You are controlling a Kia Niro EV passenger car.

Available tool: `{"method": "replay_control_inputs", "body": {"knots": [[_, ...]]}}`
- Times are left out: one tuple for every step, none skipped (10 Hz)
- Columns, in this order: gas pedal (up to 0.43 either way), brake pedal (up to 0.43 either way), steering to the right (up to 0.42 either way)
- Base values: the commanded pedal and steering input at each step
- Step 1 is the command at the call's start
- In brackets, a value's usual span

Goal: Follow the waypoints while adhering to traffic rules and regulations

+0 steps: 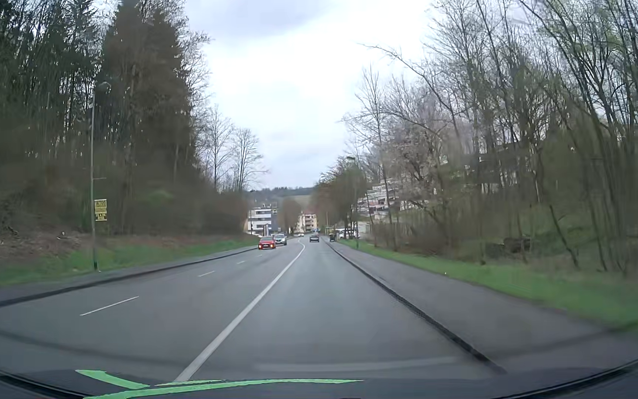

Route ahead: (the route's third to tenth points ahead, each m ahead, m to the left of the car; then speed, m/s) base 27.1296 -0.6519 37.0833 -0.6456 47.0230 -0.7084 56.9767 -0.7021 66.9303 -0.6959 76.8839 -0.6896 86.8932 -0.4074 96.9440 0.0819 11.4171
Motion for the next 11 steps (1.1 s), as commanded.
{"method": "replay_control_inputs", "body": {"knots": [[0.02, 0.0, -0.005], [0.02, 0.0, -0.005], [0.02, 0.0, -0.005], [0.02, 0.0, -0.005], [0.028, 0.0, -0.005], [0.028, 0.0, -0.005], [0.028, 0.0, -0.005], [0.028, 0.0, -0.005], [0.028, 0.0, -0.005], [0.028, 0.0, -0.003], [0.028, 0.0, -0.003]]}}
